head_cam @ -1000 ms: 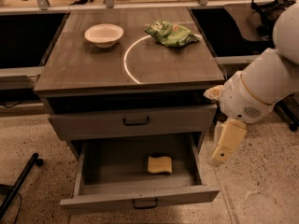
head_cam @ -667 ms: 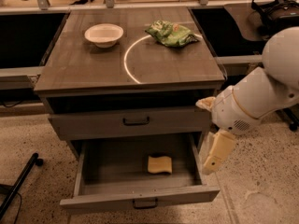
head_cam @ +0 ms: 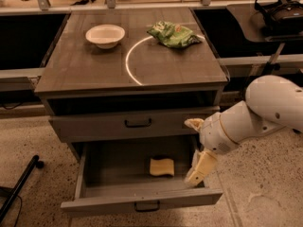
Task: Pick sponge from middle drawer and place on counter
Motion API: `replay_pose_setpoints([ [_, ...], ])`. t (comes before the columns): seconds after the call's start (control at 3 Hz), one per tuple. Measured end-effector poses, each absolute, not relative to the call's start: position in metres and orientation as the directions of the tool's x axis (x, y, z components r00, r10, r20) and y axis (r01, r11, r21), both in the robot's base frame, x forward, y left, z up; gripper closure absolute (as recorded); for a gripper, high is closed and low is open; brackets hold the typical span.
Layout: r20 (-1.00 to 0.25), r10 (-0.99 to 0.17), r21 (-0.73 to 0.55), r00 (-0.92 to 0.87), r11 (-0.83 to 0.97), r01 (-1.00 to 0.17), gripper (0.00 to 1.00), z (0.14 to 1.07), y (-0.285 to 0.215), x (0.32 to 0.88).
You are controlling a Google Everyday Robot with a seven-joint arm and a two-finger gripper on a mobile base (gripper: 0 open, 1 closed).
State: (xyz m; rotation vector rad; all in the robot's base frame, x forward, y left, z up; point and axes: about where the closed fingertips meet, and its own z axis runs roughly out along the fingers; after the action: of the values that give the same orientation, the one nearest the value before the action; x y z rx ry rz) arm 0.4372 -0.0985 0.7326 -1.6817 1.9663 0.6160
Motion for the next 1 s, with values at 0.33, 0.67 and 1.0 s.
replay_pose_setpoints([
  [0.33,-0.66,-0.735,0.079,-0.154,0.135,-0.988,0.0,0.7,-0.087,0.443],
  [0.67,-0.66,-0.735,0.079,-0.154,0.135,-0.988,0.0,0.7,-0.087,0.443],
  [1.0,-0.653,-0.738,0.087,-0.17,0.149,-0.985,0.0,0.687,-0.091,0.446],
])
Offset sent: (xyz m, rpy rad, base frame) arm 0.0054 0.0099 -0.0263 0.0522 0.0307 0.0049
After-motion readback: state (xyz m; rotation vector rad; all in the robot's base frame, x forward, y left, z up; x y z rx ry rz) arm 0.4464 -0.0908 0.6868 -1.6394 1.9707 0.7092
